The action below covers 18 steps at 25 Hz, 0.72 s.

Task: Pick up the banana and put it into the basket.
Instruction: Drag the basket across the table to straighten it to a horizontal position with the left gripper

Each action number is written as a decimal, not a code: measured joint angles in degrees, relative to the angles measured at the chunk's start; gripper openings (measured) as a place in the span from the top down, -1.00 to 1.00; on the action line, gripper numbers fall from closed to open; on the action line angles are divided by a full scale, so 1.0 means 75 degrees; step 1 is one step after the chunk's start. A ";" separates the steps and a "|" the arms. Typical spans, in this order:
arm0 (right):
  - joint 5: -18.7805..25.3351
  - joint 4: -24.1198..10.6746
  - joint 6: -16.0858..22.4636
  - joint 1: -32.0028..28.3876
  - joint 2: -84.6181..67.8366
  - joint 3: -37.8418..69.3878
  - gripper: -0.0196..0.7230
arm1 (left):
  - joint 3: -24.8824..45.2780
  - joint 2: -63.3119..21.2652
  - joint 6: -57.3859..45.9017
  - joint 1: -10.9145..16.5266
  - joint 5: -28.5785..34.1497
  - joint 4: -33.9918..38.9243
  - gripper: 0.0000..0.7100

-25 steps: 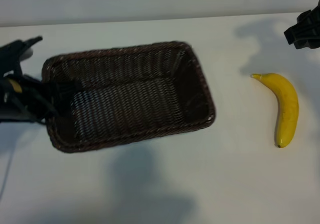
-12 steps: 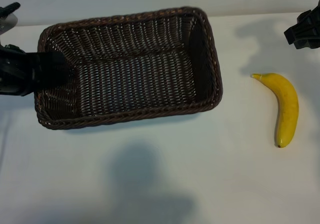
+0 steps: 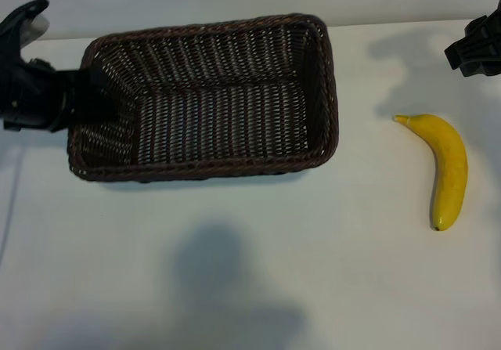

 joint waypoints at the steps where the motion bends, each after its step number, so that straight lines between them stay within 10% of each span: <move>1: 0.0000 0.0000 0.0000 0.0000 0.0000 0.0000 -0.47 | -0.0174 0.0116 0.0007 0.0000 0.0072 -0.0007 0.55; 9: -0.0052 0.0000 0.0000 0.0000 0.0000 0.0000 -0.47 | -0.0508 0.1198 0.0016 -0.0059 0.0129 -0.0037 0.55; 18: -0.0066 0.0000 0.0000 0.0000 0.0000 0.0000 -0.47 | -0.0508 0.1660 0.0016 -0.0972 -0.0455 -0.0041 0.55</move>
